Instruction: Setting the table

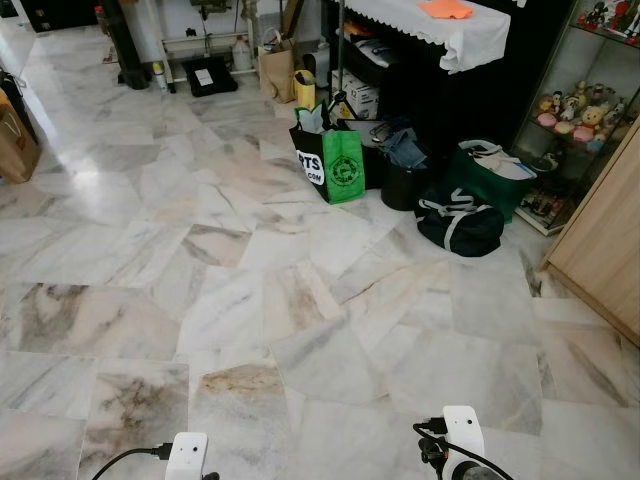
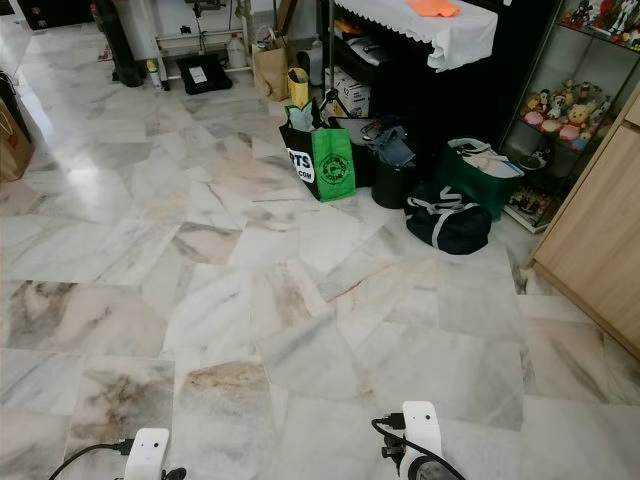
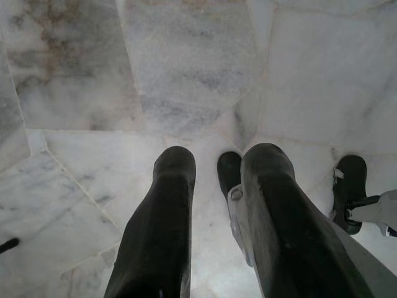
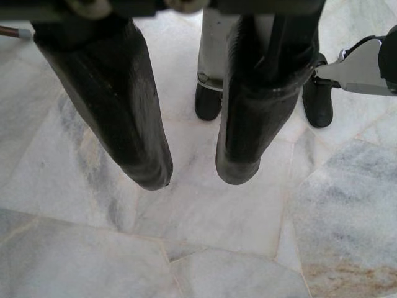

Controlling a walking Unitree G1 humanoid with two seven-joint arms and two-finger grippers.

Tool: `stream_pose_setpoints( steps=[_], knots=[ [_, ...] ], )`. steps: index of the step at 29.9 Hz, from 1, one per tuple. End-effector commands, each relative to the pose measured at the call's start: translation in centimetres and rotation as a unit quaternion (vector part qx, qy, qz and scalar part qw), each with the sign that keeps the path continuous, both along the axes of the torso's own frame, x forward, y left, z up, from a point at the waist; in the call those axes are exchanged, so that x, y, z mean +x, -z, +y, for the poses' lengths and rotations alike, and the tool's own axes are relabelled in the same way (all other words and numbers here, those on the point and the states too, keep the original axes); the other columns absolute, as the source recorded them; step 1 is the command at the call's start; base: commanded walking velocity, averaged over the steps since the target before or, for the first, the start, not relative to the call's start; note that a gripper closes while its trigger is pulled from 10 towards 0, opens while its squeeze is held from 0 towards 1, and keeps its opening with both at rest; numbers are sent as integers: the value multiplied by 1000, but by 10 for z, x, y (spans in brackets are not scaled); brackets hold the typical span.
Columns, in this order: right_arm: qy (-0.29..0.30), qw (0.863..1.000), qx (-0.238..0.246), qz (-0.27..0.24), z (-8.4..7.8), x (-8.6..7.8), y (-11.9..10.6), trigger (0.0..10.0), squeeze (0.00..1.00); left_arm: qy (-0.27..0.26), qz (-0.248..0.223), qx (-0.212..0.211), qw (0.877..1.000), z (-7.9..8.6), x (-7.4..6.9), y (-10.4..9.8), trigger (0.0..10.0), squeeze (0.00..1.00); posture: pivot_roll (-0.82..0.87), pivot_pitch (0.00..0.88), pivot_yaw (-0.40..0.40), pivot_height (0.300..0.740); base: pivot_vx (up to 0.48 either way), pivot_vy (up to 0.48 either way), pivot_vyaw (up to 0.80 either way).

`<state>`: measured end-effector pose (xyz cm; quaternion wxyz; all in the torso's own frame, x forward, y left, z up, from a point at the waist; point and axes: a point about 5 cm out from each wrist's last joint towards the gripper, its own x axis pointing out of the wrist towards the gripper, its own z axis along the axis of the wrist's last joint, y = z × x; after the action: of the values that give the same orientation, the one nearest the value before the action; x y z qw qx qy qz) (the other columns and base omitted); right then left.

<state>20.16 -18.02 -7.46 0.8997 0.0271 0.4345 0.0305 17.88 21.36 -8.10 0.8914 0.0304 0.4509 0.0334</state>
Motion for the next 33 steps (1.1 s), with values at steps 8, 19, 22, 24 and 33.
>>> stream_pose_setpoints(
  steps=[8, 19, 22, 24, 33],
  knots=[
    [24, 1000, 6, 9, 2, -3, 2, 10000, 0, -15, 9, 9, 1000, 10, -6, 1, 10000, 0, -57, 0, -9, 740, 0, 0, -800],
    [60, 998, 5, 13, -8, -6, 3, 10000, 0, 8, 9, 15, 1000, 10, -2, -1, 10000, 0, -69, 0, 2, 740, 0, 0, -800],
    [67, 998, 6, 14, -8, -7, 4, 10000, 0, 24, 5, 21, 999, 9, 0, -2, 10000, 0, -72, 0, 7, 740, 0, -320, -792],
    [70, 997, 7, 14, -7, -7, 4, 10000, 0, 21, 2, 22, 1000, 10, 0, -2, 10000, 0, -73, 0, 8, 740, 0, -362, -788],
    [69, 997, 8, 17, -6, -9, 5, 10000, 0, 13, 3, 8, 1000, 10, 1, -2, 10000, 0, -73, 0, 13, 740, 0, -27, -788]
  ],
)
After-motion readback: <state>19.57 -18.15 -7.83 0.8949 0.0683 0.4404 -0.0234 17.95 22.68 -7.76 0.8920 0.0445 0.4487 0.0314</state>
